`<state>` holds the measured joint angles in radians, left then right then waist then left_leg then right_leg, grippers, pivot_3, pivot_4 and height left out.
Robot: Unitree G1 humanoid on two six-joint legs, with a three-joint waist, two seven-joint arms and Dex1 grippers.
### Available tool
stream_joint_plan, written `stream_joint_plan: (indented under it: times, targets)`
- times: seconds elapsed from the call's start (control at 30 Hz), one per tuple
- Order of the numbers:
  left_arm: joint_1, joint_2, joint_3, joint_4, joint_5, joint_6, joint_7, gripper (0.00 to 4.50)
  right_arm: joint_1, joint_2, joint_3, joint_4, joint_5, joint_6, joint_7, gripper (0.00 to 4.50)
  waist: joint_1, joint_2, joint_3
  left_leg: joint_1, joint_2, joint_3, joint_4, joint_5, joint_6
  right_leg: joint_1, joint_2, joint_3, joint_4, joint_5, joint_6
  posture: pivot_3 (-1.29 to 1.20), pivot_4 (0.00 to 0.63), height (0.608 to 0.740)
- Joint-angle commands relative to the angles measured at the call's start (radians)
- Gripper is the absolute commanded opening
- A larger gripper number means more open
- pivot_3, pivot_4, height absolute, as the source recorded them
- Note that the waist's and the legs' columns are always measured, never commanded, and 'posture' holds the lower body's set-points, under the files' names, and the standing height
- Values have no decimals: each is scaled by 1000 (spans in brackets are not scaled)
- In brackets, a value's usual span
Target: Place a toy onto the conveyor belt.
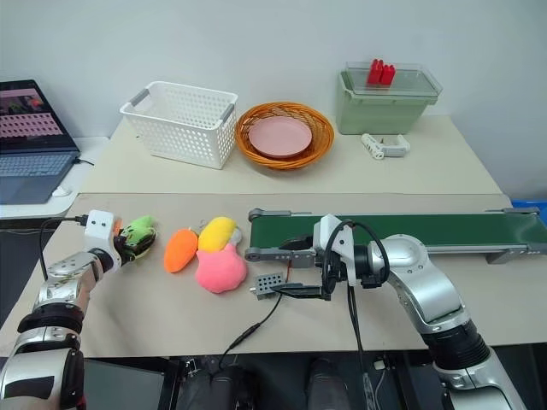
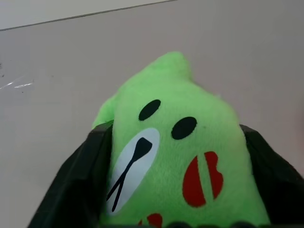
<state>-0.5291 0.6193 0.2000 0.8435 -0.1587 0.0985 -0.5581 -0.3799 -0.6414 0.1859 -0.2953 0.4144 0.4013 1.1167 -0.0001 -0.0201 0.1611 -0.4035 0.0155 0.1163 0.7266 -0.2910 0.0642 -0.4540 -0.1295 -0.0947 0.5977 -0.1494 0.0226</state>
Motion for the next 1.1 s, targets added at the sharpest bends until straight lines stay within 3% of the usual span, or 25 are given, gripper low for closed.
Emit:
stream_joint_plan:
  times: [0.03,0.1,0.23,0.37,0.5,0.6,0.67,0.8,0.93,1.1]
  targets:
    - [11,-11,-4,35,13,12,10,1987,-3,-2,-26,-15,-2,-21,-13,4500,0,0,0,0,0,0,0,0,0,0,0,0,0,0,0,0,150,740]
    - [10,-12,-6,33,14,14,10,1260,-3,-2,-27,-14,-2,-21,-18,4500,1,0,0,0,0,0,0,0,0,0,0,0,0,0,0,0,150,740]
    - [8,-14,-7,35,17,17,17,281,-5,-2,-28,-10,-2,-24,-22,4500,1,0,0,0,0,0,0,0,0,0,0,0,0,0,0,0,150,740]
    - [-9,-27,25,34,16,-18,120,200,-9,2,-25,0,-8,-27,-27,4500,2,0,0,1,0,0,0,0,0,1,0,0,0,0,0,0,150,740]
    - [-36,-78,115,-149,-24,-93,298,200,-12,0,-25,17,-21,-37,-32,4500,4,0,0,1,0,-1,0,0,0,1,0,0,0,1,0,0,150,740]
    - [-27,-64,45,-328,154,-212,452,200,-15,4,-28,30,-26,-42,-37,4500,6,-4,2,-4,0,-1,0,0,0,-2,0,-1,-1,3,0,0,150,740]
    - [-41,-83,7,-438,191,-229,467,200,-16,9,-34,36,-28,-43,-47,4500,12,-4,2,-4,-1,-1,0,0,0,-2,0,-1,-2,3,0,0,150,740]
    - [-84,-143,-124,-621,150,-221,293,200,-14,21,-44,46,-30,-41,-73,4500,22,-4,2,-5,-1,0,0,0,1,-1,0,-1,-3,4,1,0,150,740]
    - [-93,-159,-255,-742,28,-191,-7,200,-5,27,-53,51,-35,-45,-91,4500,16,-4,2,-5,-1,1,1,-1,1,0,0,-1,-3,4,2,0,150,740]
    - [-137,-121,-364,-647,87,-288,-196,200,8,23,-81,66,-42,-48,-127,4500,-1,-3,2,-2,0,2,1,1,-2,-1,4,0,-3,3,1,0,150,740]
